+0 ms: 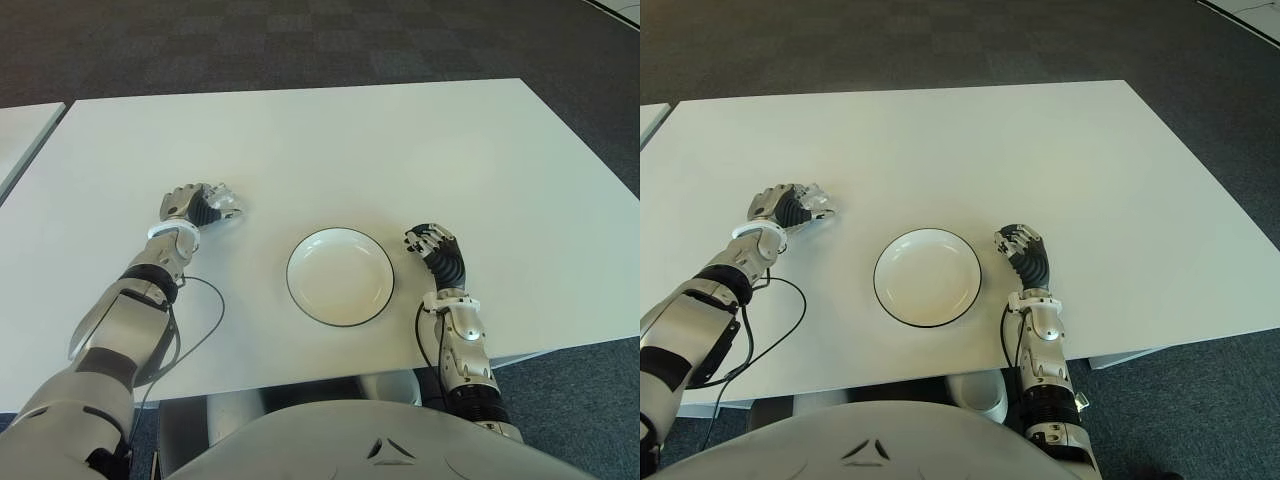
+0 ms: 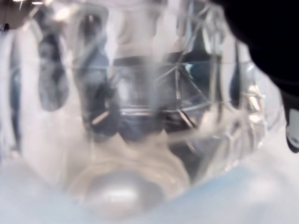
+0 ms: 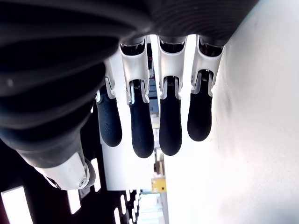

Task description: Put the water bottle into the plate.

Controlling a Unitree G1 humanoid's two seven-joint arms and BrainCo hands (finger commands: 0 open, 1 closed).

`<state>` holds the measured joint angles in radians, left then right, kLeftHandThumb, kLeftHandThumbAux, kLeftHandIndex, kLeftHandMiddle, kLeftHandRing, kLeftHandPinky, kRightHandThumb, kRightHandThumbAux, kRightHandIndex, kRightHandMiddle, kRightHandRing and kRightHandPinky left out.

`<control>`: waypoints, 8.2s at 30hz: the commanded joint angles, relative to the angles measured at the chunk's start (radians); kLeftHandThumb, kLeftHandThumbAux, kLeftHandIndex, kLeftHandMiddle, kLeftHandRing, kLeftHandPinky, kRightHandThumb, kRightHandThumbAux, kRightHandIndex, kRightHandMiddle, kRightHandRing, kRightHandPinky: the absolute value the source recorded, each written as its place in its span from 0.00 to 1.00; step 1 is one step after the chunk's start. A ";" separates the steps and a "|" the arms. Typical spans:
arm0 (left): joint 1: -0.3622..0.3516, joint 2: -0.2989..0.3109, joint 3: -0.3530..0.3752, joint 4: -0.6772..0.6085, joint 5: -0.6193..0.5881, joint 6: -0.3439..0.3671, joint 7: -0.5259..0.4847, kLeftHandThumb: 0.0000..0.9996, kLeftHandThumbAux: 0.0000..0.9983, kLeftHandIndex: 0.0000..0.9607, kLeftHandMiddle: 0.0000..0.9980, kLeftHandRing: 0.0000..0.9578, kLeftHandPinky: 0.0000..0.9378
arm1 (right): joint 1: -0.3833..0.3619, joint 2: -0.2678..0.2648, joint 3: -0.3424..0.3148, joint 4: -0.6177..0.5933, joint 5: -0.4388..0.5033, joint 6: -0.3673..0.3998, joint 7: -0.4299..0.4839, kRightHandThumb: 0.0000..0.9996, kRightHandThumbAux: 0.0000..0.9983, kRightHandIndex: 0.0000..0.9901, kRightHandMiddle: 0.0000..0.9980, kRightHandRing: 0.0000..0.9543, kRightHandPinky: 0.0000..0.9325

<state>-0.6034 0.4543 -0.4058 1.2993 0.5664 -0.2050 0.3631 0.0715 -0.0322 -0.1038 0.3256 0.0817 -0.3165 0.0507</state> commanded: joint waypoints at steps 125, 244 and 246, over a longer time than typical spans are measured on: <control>0.377 -0.052 -0.302 -1.045 0.514 -0.279 -0.118 0.85 0.67 0.41 0.55 0.90 0.92 | 0.022 0.005 -0.001 0.033 0.009 0.045 0.011 0.71 0.73 0.43 0.49 0.50 0.53; 0.307 -0.029 -0.318 -0.981 0.579 -0.295 0.340 0.10 0.43 0.00 0.00 0.00 0.00 | 0.010 0.004 0.004 0.049 -0.028 0.030 -0.016 0.71 0.73 0.43 0.49 0.50 0.52; 0.309 -0.030 -0.316 -0.981 0.580 -0.296 0.343 0.10 0.42 0.00 0.00 0.00 0.00 | 0.009 0.003 0.005 0.051 -0.028 0.028 -0.015 0.71 0.73 0.43 0.49 0.50 0.52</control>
<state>-0.2958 0.4245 -0.7367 0.3310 1.1571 -0.5050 0.6913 0.0590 -0.0320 -0.1003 0.3366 0.0593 -0.3243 0.0419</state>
